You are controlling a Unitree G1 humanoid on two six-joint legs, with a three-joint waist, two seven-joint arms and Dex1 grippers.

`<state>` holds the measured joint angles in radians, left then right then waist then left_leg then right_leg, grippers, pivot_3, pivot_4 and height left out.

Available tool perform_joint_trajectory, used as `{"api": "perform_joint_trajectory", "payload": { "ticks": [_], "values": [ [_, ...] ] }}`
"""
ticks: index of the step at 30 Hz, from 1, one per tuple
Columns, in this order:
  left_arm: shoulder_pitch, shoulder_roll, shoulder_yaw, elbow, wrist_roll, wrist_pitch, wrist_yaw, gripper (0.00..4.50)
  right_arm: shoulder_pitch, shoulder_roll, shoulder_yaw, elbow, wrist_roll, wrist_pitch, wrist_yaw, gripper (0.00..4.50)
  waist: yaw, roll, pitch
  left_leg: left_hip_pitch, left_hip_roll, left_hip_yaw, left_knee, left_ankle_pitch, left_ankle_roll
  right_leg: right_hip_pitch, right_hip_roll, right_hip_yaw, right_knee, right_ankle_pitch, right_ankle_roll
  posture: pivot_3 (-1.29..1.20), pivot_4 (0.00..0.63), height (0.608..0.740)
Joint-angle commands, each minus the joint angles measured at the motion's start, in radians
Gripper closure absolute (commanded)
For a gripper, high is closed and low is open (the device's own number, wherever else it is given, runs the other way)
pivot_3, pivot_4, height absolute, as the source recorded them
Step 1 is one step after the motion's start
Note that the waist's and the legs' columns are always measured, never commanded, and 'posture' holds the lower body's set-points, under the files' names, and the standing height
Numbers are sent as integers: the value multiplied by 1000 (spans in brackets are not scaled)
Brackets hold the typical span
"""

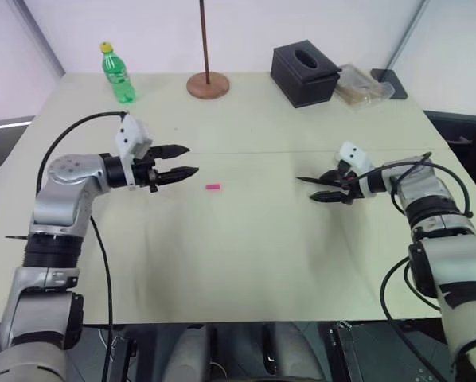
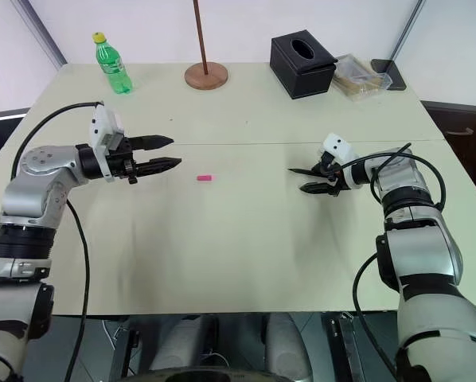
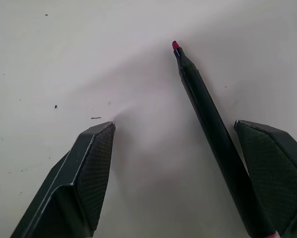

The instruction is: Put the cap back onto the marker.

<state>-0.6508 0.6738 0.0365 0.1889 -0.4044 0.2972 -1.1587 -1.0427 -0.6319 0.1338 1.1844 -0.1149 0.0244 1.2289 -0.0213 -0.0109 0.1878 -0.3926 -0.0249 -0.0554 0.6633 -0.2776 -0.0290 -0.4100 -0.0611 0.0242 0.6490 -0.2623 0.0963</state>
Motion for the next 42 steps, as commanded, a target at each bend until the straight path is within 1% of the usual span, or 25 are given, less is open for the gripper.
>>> {"api": "perform_joint_trajectory", "payload": {
  "ticks": [1,4,8,11,15,17,19,21,22,25,26,32,37,40,42],
  "values": [
    [18,31,56,-70,-59,25,-29,1755,-8,1,-7,11,-4,3,-9,567,0,0,0,0,0,0,0,0,0,0,0,0,0,0,0,0,150,740],
    [38,48,53,-97,-82,64,-55,1755,-2,-2,-4,10,-7,-6,-12,567,-1,0,0,0,0,0,0,0,0,0,0,0,0,0,0,0,150,740],
    [56,93,24,-110,-91,120,-123,1755,-6,-3,-8,11,-5,6,-19,567,-2,0,0,0,0,0,0,0,0,0,0,0,0,0,0,0,150,740],
    [39,97,19,-78,-73,111,-132,1755,-4,-3,-7,10,-5,13,-19,567,-3,0,0,0,0,0,0,0,0,0,0,0,0,0,0,0,150,740],
    [28,92,18,-71,-68,107,-135,1755,-12,-3,5,19,-16,82,-6,567,-2,0,0,1,0,0,0,0,0,1,0,0,0,0,0,0,150,740],
    [28,88,17,-72,-65,105,-132,1755,-11,-5,7,19,-18,86,-4,567,-1,0,0,1,0,0,0,0,0,1,0,0,0,0,0,0,150,740],
    [30,82,19,-75,-64,102,-125,1755,-8,-5,9,17,-20,84,-6,1087,0,0,0,1,0,0,0,0,0,1,0,0,0,0,0,0,150,740],
    [30,78,20,-77,-64,101,-120,1755,-5,-6,12,15,-22,81,-6,1831,0,0,0,1,0,0,0,0,0,1,0,0,0,0,0,0,150,740],
    [29,75,22,-78,-63,100,-117,1755,-4,-7,13,14,-24,76,-8,2448,0,0,0,1,0,0,0,0,0,1,0,0,0,0,0,0,150,740],
    [31,71,28,-80,-63,99,-108,1755,2,-7,14,12,-26,69,-8,4069,-2,0,0,1,0,0,0,0,0,1,0,0,0,0,0,0,150,740],
    [32,72,29,-80,-64,98,-108,1755,3,-6,14,11,-26,69,-5,4463,-2,0,0,1,0,0,0,0,0,1,0,0,0,0,0,0,150,740],
    [45,82,41,-70,-63,92,-103,1755,6,-3,-10,3,-16,36,-37,4463,-3,0,0,1,0,0,0,0,0,1,0,0,0,0,0,0,150,740],
    [37,94,36,1,-27,43,-109,1755,-9,2,-18,-61,1,6,-27,4463,-5,0,0,1,0,0,0,0,0,1,0,0,1,0,0,0,150,740],
    [14,103,25,94,22,-29,-117,1755,-5,0,-11,-165,9,0,6,4463,-16,1,0,1,0,0,0,0,0,0,0,0,1,0,0,0,150,740],
    [-12,115,0,167,74,-96,-133,1755,24,-13,13,-293,3,-3,48,4463,-21,1,0,0,0,0,0,0,0,-1,0,0,1,0,0,0,150,740]
  ]
}}
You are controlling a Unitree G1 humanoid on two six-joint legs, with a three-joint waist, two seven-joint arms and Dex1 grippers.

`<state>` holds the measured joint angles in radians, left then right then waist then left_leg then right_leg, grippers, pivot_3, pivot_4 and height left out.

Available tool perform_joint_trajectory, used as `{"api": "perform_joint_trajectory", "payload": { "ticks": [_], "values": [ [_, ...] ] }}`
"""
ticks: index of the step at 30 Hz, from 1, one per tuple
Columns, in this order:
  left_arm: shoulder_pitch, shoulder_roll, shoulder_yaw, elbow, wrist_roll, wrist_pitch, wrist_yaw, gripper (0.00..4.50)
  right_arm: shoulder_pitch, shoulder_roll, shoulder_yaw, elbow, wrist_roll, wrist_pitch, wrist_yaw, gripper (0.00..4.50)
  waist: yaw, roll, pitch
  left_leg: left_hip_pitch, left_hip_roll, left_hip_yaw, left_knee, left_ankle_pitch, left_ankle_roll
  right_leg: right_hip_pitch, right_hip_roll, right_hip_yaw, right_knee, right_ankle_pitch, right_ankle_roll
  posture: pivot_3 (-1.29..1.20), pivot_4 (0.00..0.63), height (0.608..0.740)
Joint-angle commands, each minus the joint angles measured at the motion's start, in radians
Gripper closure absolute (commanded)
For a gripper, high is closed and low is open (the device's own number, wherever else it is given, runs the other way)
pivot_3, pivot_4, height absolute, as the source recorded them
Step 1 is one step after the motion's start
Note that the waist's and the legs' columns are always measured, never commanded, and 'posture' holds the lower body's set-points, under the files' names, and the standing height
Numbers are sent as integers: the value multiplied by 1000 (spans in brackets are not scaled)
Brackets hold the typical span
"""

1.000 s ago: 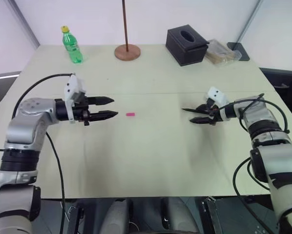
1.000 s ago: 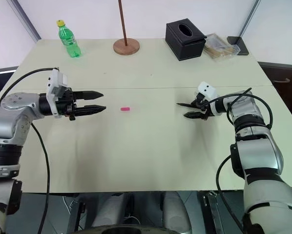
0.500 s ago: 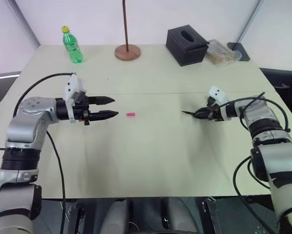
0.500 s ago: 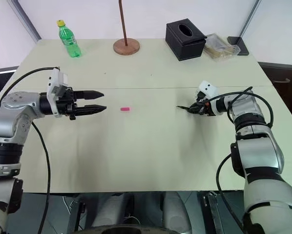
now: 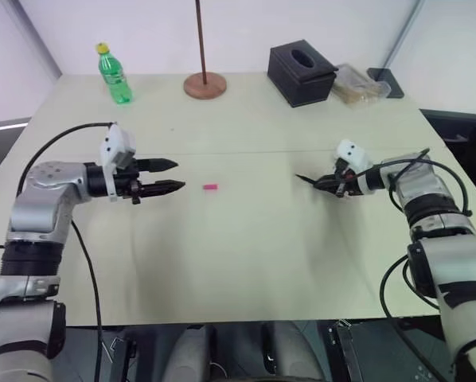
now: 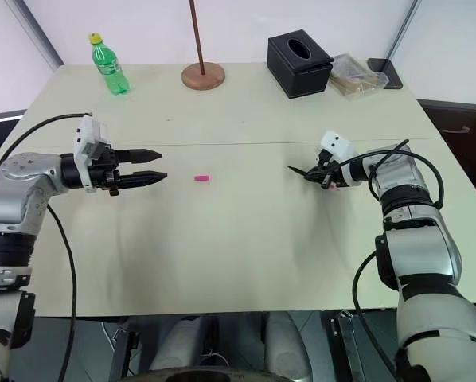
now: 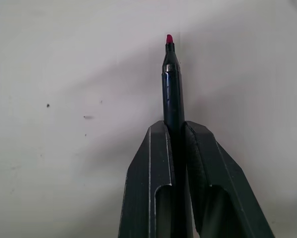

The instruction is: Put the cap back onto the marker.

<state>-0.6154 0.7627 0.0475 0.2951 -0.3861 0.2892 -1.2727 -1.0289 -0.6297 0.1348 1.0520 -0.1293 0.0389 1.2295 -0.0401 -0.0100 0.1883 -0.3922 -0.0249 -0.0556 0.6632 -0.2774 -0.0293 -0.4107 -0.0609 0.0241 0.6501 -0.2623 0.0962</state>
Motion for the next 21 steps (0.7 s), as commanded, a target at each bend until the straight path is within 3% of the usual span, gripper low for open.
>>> {"api": "perform_joint_trajectory", "payload": {
  "ticks": [1,6,11,21],
  "values": [
    [-63,36,-35,108,97,-140,-32,1755,30,-25,27,-247,15,-6,74,4463,-2,0,0,-1,0,0,0,0,0,0,0,0,0,0,0,0,150,740],
    [-161,27,-97,319,201,-307,-79,1755,90,-51,56,-534,21,75,125,4463,-2,0,0,-1,0,0,0,0,0,-1,0,0,0,0,0,0,150,740],
    [-310,-64,-136,571,267,-444,-97,1755,149,-61,85,-804,30,170,138,4463,11,0,0,-2,-1,0,1,0,0,-1,0,-1,0,0,0,0,150,740],
    [-397,-211,-141,862,334,-552,-97,1755,265,-119,69,-1019,63,293,106,4463,23,0,0,-4,-3,0,2,0,0,-3,0,-1,1,0,0,0,150,740]
  ]
}}
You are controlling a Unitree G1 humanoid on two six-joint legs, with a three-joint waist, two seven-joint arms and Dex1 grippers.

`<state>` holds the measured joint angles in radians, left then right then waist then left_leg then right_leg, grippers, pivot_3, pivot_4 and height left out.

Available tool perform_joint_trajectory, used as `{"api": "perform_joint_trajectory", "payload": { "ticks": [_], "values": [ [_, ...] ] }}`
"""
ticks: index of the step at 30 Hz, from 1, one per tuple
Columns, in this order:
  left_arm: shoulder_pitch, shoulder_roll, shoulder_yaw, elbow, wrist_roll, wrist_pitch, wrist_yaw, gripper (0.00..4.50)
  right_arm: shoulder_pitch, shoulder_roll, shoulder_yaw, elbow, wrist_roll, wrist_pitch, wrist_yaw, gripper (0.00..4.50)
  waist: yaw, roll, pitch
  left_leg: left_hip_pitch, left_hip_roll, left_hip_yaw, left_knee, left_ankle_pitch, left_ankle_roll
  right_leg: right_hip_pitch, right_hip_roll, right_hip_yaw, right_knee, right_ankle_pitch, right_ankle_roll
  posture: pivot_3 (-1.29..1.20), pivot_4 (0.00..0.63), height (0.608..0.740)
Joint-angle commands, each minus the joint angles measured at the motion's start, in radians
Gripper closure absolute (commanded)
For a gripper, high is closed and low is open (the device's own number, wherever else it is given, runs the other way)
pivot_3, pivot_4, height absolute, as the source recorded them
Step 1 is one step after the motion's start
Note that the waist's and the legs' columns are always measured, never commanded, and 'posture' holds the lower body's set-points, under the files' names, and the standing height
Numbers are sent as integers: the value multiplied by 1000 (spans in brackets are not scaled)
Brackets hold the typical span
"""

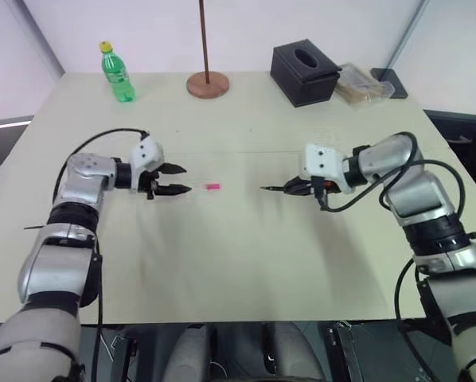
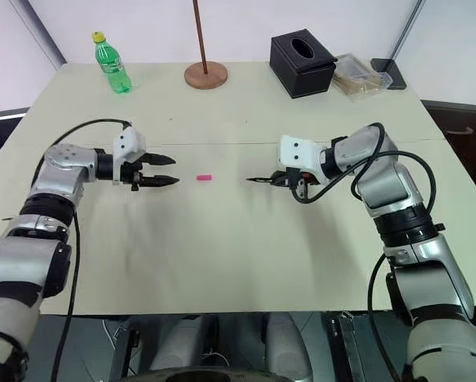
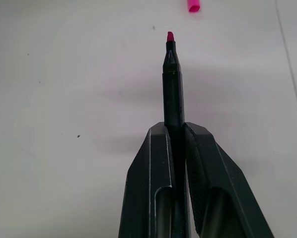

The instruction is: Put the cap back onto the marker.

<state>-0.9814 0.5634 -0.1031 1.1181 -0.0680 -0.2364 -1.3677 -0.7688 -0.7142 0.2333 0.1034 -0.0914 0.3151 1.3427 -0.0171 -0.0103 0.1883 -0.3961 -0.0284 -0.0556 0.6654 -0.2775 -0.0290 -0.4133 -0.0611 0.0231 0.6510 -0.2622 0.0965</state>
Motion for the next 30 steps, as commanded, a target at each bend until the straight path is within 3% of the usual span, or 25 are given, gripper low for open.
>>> {"api": "perform_joint_trajectory", "payload": {
  "ticks": [1,14,30],
  "values": [
    [-34,-20,9,56,23,-29,1,1755,12,-45,-34,-83,29,22,-9,4463,1,0,0,0,0,0,0,0,0,0,0,0,0,0,0,0,150,740],
    [-69,-125,14,166,108,-71,181,1755,82,-129,-71,-233,115,132,-52,4463,2,0,0,-4,0,-1,1,0,0,-3,0,0,1,0,0,0,150,740],
    [-69,-169,28,184,138,-75,229,1755,122,-212,-70,-296,169,202,-80,4463,7,-1,0,-8,-1,-2,3,0,0,-7,-1,-1,3,0,1,0,150,740]
  ]
}}
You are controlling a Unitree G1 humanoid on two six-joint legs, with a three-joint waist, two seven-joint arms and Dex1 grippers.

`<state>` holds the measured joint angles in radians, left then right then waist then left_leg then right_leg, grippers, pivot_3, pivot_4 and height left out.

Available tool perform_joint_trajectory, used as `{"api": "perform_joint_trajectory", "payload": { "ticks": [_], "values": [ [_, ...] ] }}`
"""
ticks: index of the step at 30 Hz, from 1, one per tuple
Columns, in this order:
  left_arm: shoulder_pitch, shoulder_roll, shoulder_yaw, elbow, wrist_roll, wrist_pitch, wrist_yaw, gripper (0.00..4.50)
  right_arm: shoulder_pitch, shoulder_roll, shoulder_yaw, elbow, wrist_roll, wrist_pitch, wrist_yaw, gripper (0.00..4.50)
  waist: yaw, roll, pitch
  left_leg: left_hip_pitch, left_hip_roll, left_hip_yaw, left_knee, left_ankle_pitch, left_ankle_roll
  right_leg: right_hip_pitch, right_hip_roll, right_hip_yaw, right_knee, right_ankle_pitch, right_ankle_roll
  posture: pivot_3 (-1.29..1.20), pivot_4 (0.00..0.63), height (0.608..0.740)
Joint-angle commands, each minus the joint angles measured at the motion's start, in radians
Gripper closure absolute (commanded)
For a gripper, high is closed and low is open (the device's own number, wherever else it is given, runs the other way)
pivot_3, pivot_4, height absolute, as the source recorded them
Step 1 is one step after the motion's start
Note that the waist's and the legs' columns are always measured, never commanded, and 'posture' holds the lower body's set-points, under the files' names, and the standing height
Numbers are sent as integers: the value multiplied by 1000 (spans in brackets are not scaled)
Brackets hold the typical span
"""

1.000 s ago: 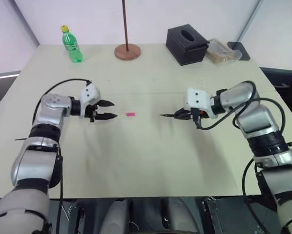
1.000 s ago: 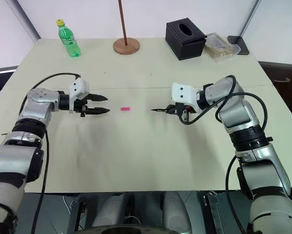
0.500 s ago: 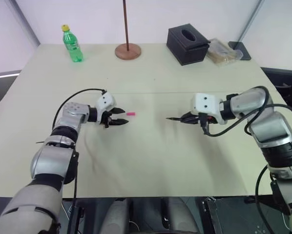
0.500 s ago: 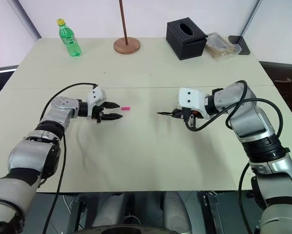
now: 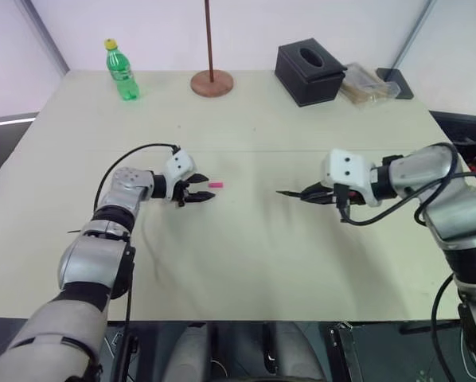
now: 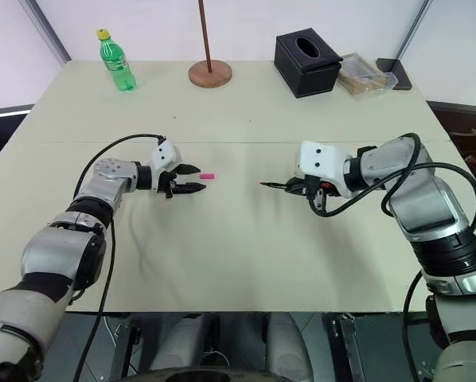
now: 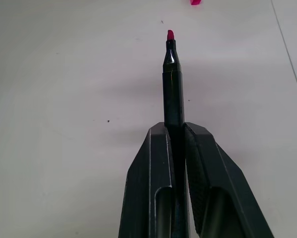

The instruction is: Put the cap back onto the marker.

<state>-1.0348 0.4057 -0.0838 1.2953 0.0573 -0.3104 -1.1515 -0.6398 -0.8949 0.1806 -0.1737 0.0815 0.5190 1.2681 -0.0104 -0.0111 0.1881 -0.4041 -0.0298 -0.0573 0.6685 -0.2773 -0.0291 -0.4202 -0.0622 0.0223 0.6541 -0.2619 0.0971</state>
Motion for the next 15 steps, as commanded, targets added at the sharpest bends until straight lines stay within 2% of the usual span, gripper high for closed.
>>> {"api": "perform_joint_trajectory", "payload": {
  "ticks": [1,12,13,15],
  "values": [
    [-16,-13,9,6,14,-1,11,1755,-8,-34,-15,-11,-7,-1,-11,4463,1,0,0,0,0,0,0,0,0,0,0,0,0,0,0,0,150,740],
    [-21,-42,12,5,25,-8,13,1755,-11,-40,-12,32,-1,-7,-32,4463,1,0,0,-1,0,0,0,0,0,-1,0,0,0,0,0,0,150,740],
    [-21,-43,12,5,28,-9,13,2177,-12,-39,-13,33,0,-8,-34,4500,1,0,0,-1,0,0,0,0,0,-1,0,0,0,0,0,0,150,740],
    [-21,-43,14,5,32,-11,12,2651,-12,-39,-16,34,1,-8,-38,4500,1,0,0,-1,0,0,0,0,0,-1,0,0,0,0,0,0,150,740]
  ]
}}
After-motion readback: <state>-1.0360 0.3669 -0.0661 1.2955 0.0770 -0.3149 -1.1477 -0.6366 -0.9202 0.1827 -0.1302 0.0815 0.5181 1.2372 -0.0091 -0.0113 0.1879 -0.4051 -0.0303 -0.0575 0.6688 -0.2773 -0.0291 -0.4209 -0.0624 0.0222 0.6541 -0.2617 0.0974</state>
